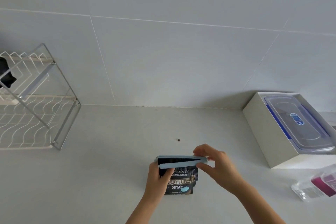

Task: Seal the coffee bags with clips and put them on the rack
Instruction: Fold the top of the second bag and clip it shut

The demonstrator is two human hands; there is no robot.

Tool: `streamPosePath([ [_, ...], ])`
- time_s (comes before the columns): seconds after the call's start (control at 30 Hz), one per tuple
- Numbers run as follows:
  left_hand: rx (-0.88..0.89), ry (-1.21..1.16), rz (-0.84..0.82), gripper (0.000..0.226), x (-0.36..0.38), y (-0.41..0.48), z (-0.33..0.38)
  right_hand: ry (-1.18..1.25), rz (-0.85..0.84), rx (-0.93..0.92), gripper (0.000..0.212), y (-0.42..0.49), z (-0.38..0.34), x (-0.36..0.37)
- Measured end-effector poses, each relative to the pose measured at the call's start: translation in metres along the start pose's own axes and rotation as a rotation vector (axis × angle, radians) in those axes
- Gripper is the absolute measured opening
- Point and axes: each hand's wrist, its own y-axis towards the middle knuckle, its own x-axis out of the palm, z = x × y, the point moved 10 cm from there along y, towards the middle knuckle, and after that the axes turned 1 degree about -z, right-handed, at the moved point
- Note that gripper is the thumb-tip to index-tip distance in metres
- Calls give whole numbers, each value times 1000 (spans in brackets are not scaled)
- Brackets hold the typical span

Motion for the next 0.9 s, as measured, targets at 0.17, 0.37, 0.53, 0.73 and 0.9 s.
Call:
streamPosePath([
  [0.17,20,1,-18,31,1,1,2,29,29,61,38,-8,20,-5],
  [0.37,-30,-10,-11,30,0,-1,-7,53,14,35,39,2,5,7],
  [0.53,-64,8,7,43,-1,-1,-12,-123,-91,-28,30,14,-19,27],
  [0.73,-15,55,45,36,-5,-1,-4,-473,-247,-243,27,29,-67,63],
  [0.9,-64,-23,130,15,-10,-4,-10,-396,-265,-300,28,40,-98,104],
])
